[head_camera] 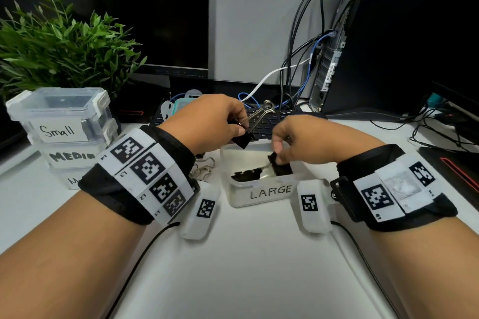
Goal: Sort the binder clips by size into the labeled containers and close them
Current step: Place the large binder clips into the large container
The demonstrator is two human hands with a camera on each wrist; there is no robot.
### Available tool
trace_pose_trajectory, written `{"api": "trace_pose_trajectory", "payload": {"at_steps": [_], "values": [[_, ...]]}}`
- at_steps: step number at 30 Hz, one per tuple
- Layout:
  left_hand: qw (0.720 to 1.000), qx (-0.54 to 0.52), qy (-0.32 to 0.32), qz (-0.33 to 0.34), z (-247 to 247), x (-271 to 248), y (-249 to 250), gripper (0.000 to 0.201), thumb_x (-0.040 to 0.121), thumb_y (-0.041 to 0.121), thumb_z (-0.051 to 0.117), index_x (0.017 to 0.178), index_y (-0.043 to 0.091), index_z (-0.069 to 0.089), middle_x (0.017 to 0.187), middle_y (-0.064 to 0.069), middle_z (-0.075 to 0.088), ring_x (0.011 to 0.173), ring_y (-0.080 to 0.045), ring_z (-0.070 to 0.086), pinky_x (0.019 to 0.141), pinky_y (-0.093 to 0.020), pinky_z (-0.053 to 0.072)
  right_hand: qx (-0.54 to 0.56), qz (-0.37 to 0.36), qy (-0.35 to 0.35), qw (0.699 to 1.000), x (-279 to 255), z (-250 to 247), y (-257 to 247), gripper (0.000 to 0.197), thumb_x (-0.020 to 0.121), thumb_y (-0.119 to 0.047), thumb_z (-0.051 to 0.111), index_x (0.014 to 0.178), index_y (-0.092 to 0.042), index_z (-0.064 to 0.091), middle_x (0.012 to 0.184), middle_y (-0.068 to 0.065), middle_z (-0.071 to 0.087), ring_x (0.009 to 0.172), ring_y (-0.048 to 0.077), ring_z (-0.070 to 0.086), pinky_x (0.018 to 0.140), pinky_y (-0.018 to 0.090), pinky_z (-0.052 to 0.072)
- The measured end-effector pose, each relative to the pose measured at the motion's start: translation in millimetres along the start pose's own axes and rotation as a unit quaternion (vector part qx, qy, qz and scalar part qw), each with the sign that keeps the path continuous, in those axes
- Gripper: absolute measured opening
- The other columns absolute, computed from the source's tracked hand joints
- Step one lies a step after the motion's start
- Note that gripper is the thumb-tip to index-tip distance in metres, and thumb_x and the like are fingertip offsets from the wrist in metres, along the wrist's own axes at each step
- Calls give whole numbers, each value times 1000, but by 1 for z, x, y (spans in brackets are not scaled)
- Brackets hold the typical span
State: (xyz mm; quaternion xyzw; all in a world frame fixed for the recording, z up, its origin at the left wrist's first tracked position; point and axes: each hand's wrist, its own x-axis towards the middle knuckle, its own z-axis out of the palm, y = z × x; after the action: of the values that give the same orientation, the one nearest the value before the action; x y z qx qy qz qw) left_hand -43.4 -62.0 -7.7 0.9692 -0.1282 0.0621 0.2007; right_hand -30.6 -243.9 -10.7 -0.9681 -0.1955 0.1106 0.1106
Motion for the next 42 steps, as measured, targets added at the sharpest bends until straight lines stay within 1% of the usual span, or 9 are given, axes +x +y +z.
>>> {"api": "trace_pose_trajectory", "payload": {"at_steps": [7,11,14,17,21,25,34,40,42], "values": [[1000,2,14,-13,-4,2,-5,9,90,27,59,95,30,66,74,19,47,66,1,42,58,-22,32,248,4,200,948,-12,-29,20,16,84,-9,68,73,-14,58,70,3,65,69,17,66,64,32,58],[1000,9,2,-16,-1,0,2,9,93,28,57,97,32,63,75,18,46,62,4,43,53,-10,22,75,14,108,991,-5,-17,21,7,80,-29,73,82,-33,68,82,-16,59,79,4,57,71,23,45],[1000,13,-6,-13,-2,-3,5,9,93,29,56,96,33,63,75,18,48,63,5,44,53,-9,20,-16,13,-20,1000,5,1,11,34,81,-40,69,114,-44,62,127,-11,52,110,13,51,96,33,42],[999,20,-39,-5,-4,-3,3,9,93,27,56,98,31,63,88,15,57,78,-1,51,59,-13,29,-51,17,-105,993,7,8,3,51,87,-43,60,134,-50,42,145,-6,40,126,20,45,107,39,36],[992,29,-124,-5,1,-1,-1,6,91,26,58,96,25,62,91,10,61,91,-13,57,80,-27,45,-21,64,-179,982,4,7,-3,46,93,-27,49,131,-51,40,100,0,59,76,19,59,80,32,52],[987,49,-151,7,6,-2,1,4,90,25,60,93,26,61,76,15,51,82,-10,51,67,-22,39,-39,72,-148,986,5,9,-4,20,91,-24,57,111,-25,56,66,-2,55,57,16,51,59,26,48],[987,67,-143,-6,7,-1,-2,7,90,22,60,96,24,64,85,10,56,86,-12,53,73,-24,39,-68,21,-66,995,-1,7,-7,21,80,-26,73,78,-19,53,71,-6,52,64,11,47,52,23,35],[990,68,-123,-12,-3,-1,-6,7,91,21,59,91,28,60,85,11,56,85,-10,53,70,-22,37,100,10,63,993,-9,-17,4,21,78,-17,76,68,-14,58,76,4,72,68,19,69,72,36,58],[990,70,-123,-10,-3,-1,-6,7,91,21,59,92,27,61,87,11,57,87,-10,53,71,-21,37,130,-5,95,987,-11,-21,8,15,76,-18,77,71,-15,63,70,-1,71,65,14,69,68,29,56]]}}
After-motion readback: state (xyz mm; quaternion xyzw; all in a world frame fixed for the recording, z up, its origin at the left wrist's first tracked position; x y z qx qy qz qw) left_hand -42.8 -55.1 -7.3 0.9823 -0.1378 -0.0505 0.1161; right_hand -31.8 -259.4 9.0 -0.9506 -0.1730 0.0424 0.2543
